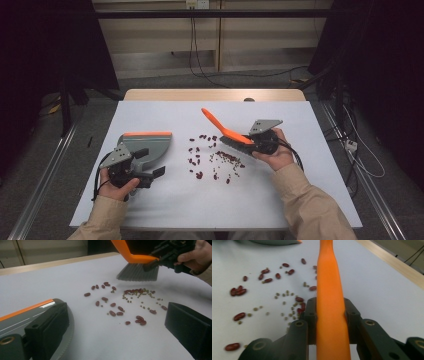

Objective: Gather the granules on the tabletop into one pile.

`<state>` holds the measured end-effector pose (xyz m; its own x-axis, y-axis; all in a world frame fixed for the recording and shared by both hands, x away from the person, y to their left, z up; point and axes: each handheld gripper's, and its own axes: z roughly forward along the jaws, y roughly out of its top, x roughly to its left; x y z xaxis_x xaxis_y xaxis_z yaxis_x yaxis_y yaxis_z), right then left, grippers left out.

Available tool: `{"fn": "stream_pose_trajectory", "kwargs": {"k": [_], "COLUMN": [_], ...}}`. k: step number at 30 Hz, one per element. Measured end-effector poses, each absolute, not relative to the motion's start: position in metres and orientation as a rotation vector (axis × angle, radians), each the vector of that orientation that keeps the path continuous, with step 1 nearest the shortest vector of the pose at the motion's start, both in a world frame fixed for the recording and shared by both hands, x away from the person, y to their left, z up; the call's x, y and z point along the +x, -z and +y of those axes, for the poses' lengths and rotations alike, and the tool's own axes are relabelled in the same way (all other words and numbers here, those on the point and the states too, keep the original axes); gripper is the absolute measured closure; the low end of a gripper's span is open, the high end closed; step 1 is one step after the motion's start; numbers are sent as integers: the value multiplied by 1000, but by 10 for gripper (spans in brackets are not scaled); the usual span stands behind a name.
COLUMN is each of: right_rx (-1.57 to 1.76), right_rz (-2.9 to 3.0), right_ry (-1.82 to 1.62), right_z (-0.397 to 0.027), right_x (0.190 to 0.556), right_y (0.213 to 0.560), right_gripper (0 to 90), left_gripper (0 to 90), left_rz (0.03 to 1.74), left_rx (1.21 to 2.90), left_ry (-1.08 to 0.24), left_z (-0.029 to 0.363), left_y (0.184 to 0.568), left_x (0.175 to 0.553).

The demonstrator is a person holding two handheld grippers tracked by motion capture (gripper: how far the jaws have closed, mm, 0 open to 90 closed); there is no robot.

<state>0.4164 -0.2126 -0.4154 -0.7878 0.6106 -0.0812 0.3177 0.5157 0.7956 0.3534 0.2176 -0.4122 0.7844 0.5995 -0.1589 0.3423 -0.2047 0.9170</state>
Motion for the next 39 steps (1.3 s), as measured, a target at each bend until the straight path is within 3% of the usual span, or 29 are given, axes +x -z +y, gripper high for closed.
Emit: {"fn": "stream_pose_trajectory", "kwargs": {"k": [23,39], "right_rx": [720,570], "right_rz": [2395,2514], "right_ry": [-1162,-1178], "right_z": [-164,-160], "right_x": [502,473], "right_y": [434,437], "right_gripper": [712,706], "left_gripper": [53,53], "left_rz": [736,735], "left_rx": [1822,1824], "left_ry": [-274,-268], "left_z": [216,217], "left_y": [413,415], "left_x": [356,355]}}
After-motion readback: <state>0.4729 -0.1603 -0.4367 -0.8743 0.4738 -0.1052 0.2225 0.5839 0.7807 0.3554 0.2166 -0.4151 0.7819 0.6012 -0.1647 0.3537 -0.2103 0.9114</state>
